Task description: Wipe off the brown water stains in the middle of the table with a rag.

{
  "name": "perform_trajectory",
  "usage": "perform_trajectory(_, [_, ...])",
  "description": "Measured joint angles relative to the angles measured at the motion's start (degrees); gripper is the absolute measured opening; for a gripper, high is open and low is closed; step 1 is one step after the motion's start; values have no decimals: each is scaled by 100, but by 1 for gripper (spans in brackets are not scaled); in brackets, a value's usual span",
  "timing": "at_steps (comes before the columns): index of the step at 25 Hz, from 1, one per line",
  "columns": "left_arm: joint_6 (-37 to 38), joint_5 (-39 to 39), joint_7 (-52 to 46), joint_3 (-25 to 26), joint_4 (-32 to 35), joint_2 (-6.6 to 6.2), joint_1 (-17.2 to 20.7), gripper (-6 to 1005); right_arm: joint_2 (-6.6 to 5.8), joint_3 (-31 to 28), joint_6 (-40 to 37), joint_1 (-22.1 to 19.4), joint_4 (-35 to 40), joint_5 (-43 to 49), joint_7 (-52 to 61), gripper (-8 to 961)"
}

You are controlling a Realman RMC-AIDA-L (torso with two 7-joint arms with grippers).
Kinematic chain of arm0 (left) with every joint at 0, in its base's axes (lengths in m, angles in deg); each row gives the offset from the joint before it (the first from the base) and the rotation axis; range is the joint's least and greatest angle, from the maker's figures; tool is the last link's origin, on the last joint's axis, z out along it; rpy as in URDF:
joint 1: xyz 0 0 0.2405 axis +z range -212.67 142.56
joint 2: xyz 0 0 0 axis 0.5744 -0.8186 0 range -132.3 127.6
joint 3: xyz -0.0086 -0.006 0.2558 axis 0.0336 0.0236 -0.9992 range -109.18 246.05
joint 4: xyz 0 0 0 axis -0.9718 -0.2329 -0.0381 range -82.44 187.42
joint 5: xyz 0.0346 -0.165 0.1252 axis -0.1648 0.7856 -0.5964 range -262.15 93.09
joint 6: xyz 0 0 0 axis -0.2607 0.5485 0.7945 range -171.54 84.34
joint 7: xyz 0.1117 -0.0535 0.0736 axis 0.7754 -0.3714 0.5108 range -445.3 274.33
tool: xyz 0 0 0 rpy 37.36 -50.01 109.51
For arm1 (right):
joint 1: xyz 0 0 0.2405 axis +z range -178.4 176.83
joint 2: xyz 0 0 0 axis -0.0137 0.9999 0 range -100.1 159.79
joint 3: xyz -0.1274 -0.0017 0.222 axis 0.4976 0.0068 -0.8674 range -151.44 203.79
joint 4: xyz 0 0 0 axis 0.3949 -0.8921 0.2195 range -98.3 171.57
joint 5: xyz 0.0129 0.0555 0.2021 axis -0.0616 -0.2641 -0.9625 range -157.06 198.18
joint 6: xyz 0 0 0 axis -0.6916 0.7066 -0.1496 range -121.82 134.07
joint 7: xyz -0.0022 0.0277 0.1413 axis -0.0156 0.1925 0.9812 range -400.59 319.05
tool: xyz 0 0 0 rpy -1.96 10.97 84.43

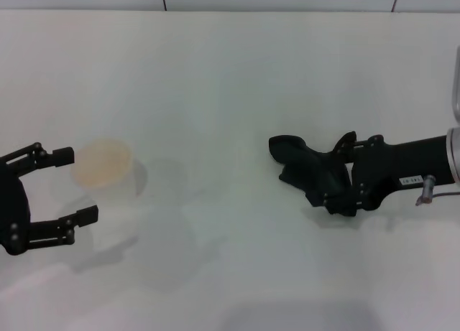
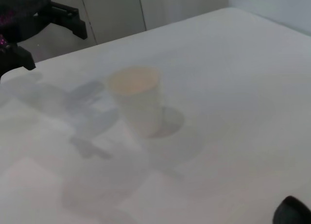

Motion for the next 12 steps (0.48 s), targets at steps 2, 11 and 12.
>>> perform_trajectory(2, [0, -34, -7, -6, -4, 2, 2, 894, 3, 16, -34, 6, -25, 0, -1, 714])
perform_trajectory(11, [-24, -253, -61, -12, -48, 4, 5, 894, 15, 63, -110, 49, -13, -36, -15, 710])
perform_trajectory(12, [-26, -279, -79, -14, -49, 4, 4, 894, 16, 77, -110, 52, -8, -28, -19, 710])
